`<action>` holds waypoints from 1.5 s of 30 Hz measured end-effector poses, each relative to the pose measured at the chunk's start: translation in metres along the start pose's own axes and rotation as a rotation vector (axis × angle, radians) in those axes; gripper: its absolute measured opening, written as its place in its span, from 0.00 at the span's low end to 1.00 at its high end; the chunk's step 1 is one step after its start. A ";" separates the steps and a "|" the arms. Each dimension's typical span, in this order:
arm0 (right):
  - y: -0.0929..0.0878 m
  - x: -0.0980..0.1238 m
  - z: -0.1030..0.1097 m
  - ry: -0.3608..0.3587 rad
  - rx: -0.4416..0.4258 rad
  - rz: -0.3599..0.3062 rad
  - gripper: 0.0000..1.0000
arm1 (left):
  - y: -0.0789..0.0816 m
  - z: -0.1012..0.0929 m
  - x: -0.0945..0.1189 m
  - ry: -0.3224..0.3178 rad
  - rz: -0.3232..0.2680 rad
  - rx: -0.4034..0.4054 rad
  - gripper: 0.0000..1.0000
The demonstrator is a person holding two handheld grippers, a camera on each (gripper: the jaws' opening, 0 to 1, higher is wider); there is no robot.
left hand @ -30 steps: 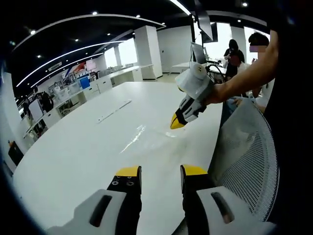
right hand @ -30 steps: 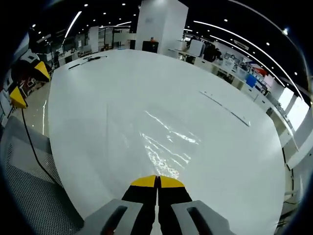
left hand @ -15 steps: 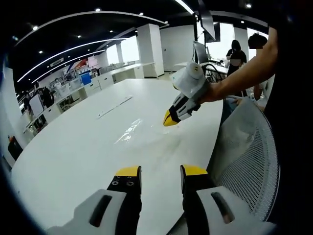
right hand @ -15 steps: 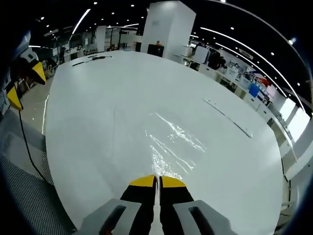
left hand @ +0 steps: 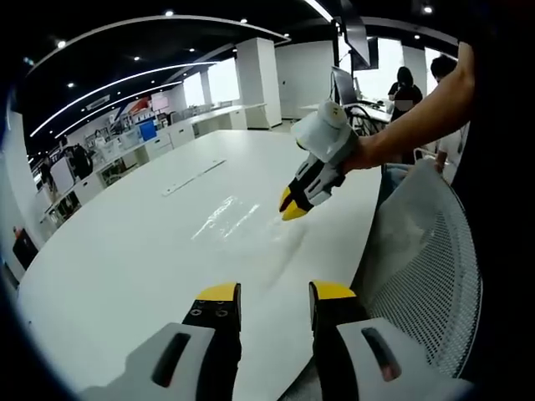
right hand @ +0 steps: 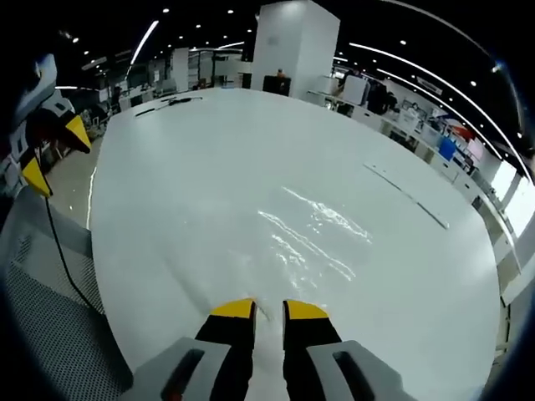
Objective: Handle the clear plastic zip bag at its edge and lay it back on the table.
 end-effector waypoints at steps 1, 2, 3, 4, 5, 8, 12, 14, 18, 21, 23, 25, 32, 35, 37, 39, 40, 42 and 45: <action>0.000 -0.002 0.001 0.004 -0.010 -0.005 0.08 | 0.000 -0.001 0.000 0.000 0.000 0.001 0.30; 0.001 -0.003 0.001 0.002 -0.017 -0.006 0.09 | 0.000 -0.001 0.001 0.001 -0.001 0.001 0.30; 0.001 -0.003 0.001 -0.003 -0.021 -0.008 0.09 | -0.001 -0.001 0.001 0.001 -0.001 0.002 0.30; 0.002 -0.004 0.001 -0.007 -0.029 -0.013 0.09 | -0.001 -0.002 0.001 0.001 0.000 0.004 0.30; 0.004 -0.005 0.002 -0.008 -0.033 -0.015 0.09 | -0.002 -0.002 0.002 0.004 0.001 0.004 0.30; 0.008 -0.008 0.002 -0.011 -0.041 -0.018 0.09 | -0.004 -0.001 0.003 0.010 0.004 0.007 0.30; 0.011 -0.013 0.004 0.010 -0.058 -0.023 0.09 | -0.007 0.000 0.004 0.015 0.008 0.010 0.30; 0.014 -0.015 0.011 0.052 -0.120 -0.052 0.10 | -0.007 0.000 0.004 0.018 0.010 0.007 0.31; 0.013 -0.016 0.011 0.065 -0.113 -0.049 0.11 | -0.008 -0.001 0.004 0.021 0.010 0.008 0.32; 0.010 -0.012 0.011 0.056 -0.100 -0.049 0.14 | -0.008 0.000 0.003 0.023 0.010 0.006 0.32; 0.008 -0.007 0.013 0.056 -0.084 -0.051 0.16 | -0.007 0.000 0.003 0.026 0.007 0.007 0.33; 0.006 -0.003 0.013 0.053 -0.067 -0.060 0.19 | -0.006 0.001 0.002 0.028 0.005 0.007 0.34; 0.003 0.014 0.014 0.041 -0.071 -0.096 0.31 | -0.006 0.003 -0.003 0.035 0.006 0.015 0.37; 0.005 0.024 0.014 0.033 -0.088 -0.122 0.37 | -0.005 0.003 -0.005 0.038 0.008 0.018 0.38; 0.005 0.030 0.014 0.030 -0.096 -0.140 0.40 | -0.006 0.004 -0.007 0.038 0.012 0.029 0.39; 0.004 0.035 0.014 0.027 -0.102 -0.160 0.43 | -0.006 0.004 -0.007 0.042 0.013 0.034 0.41; 0.003 0.038 0.015 0.025 -0.099 -0.163 0.45 | -0.007 0.005 -0.007 0.045 0.014 0.039 0.41; 0.004 0.049 0.016 0.019 -0.102 -0.186 0.48 | -0.008 0.003 -0.007 0.048 0.012 0.054 0.43; 0.003 0.063 0.015 0.013 -0.119 -0.225 0.54 | -0.011 0.001 -0.006 0.052 0.015 0.074 0.45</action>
Point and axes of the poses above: the point that each gripper's makers call its tool centre point, and the gripper's own axes: x roughly backward along the fingers, z roughly to its left, y roughly out of its top, the point moved 1 cm from there along x, roughly backward along the fingers, and after that the axes turned 12 degrees about y, right-handed, at the moved point
